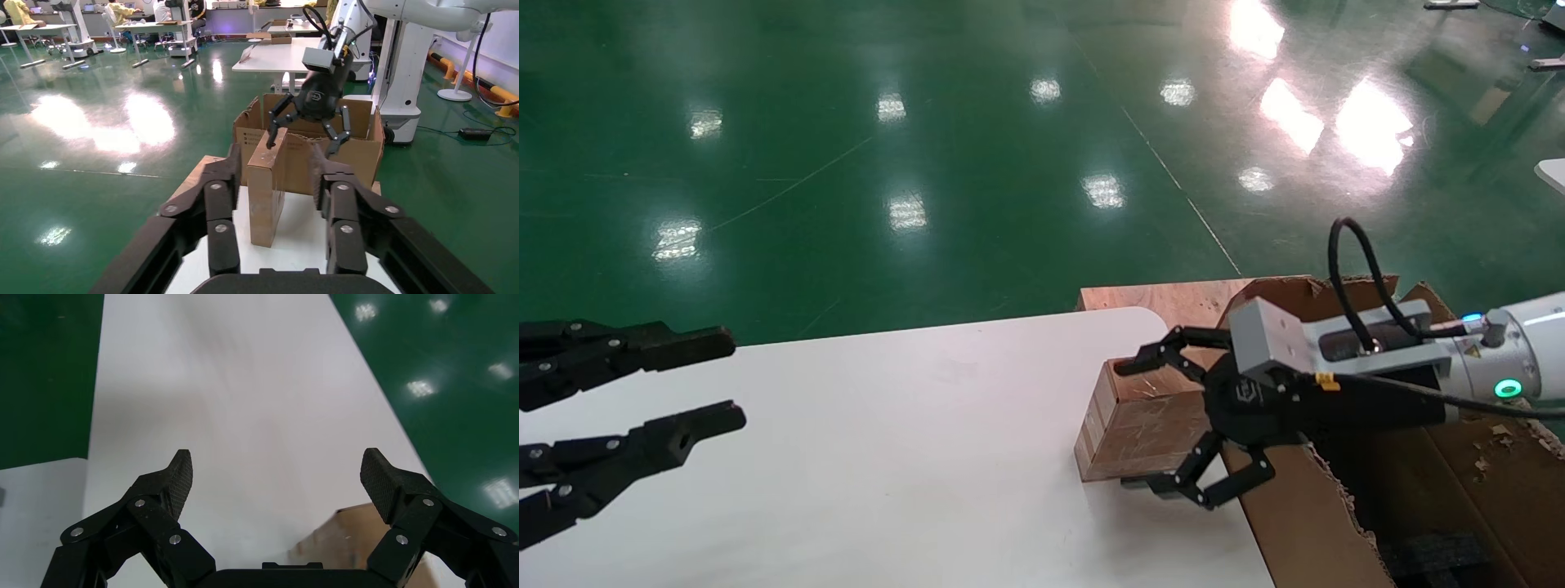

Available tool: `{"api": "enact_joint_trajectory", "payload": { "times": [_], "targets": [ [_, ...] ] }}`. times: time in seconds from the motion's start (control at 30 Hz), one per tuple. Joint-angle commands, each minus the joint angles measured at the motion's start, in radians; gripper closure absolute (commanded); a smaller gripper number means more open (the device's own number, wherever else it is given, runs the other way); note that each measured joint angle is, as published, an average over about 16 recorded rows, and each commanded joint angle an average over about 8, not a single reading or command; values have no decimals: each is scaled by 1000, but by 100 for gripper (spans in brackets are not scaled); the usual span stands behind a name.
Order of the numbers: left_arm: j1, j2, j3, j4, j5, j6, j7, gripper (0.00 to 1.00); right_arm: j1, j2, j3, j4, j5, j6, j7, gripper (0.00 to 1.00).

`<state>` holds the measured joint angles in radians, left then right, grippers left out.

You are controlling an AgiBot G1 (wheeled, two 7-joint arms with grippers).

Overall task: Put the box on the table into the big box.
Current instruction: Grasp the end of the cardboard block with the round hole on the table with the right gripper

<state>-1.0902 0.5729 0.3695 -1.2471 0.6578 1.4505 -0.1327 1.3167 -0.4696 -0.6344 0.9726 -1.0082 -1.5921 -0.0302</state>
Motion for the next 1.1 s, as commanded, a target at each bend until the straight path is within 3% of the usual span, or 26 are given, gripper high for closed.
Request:
{"api": "enact_joint_trajectory", "payload": {
  "times": [0.03,0.57,1.1],
  "targets": [
    [0,0,0,0,0,0,0,100,25,-6,-24,-25,6,0,-25,0],
    [0,0,0,0,0,0,0,100,148,2,-202,-246,11,4,-159,0],
    [0,0,0,0,0,0,0,100,253,-41,-307,-399,-16,11,-266,0]
  ]
}}
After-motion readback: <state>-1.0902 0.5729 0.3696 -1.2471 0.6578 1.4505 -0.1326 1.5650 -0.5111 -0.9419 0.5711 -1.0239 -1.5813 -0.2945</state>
